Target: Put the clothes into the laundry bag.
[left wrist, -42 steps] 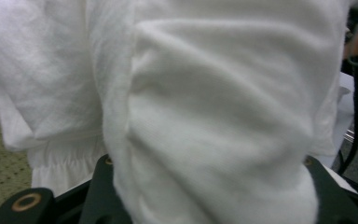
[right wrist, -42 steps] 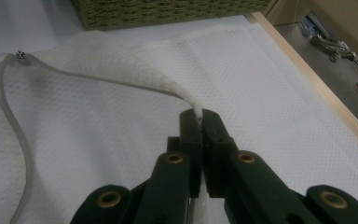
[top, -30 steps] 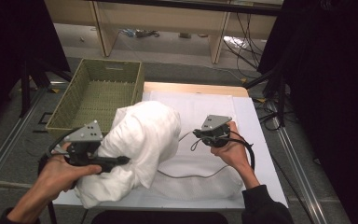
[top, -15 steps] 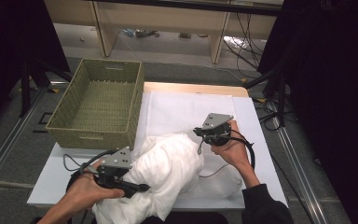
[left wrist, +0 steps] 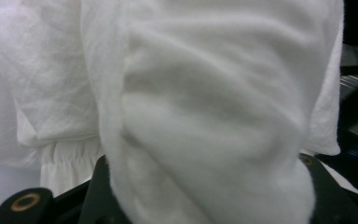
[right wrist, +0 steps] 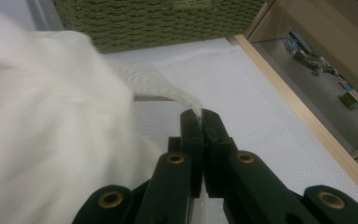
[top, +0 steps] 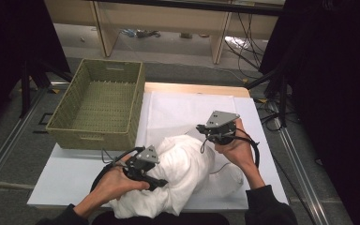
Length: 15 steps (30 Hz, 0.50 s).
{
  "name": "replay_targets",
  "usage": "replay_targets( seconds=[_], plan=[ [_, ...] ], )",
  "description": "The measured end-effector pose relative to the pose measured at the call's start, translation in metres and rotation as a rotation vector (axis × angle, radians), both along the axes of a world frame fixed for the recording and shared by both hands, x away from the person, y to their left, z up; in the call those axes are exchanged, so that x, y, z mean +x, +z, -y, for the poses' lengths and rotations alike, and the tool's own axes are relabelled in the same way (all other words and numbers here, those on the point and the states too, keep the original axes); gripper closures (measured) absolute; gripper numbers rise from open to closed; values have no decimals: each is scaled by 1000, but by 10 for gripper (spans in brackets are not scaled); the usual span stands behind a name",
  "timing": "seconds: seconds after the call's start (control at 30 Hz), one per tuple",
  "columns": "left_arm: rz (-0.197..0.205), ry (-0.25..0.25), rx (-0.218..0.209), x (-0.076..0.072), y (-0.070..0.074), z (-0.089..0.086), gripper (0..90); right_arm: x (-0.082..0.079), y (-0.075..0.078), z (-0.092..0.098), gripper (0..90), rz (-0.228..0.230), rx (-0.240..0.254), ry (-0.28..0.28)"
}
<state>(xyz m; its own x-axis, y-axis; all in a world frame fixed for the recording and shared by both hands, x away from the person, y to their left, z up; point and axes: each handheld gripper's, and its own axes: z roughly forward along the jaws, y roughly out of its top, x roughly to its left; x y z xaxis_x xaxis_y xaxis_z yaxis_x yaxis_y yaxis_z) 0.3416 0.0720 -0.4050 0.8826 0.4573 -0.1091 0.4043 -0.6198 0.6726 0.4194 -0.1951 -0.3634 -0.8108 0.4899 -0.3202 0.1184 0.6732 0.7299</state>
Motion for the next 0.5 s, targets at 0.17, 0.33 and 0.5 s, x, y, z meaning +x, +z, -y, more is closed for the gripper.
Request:
replay_targets(
  seconds=[0.17,0.33,0.5],
  plan=[
    [-23,96,-88,18,-1,6,494,-3,1,-7,900,-3,-15,14],
    [-24,-51,-5,15,-7,33,493,-3,2,-5,900,3,-2,3],
    [-48,-60,21,23,-14,50,501,-8,11,-3,900,11,16,3]
  ],
)
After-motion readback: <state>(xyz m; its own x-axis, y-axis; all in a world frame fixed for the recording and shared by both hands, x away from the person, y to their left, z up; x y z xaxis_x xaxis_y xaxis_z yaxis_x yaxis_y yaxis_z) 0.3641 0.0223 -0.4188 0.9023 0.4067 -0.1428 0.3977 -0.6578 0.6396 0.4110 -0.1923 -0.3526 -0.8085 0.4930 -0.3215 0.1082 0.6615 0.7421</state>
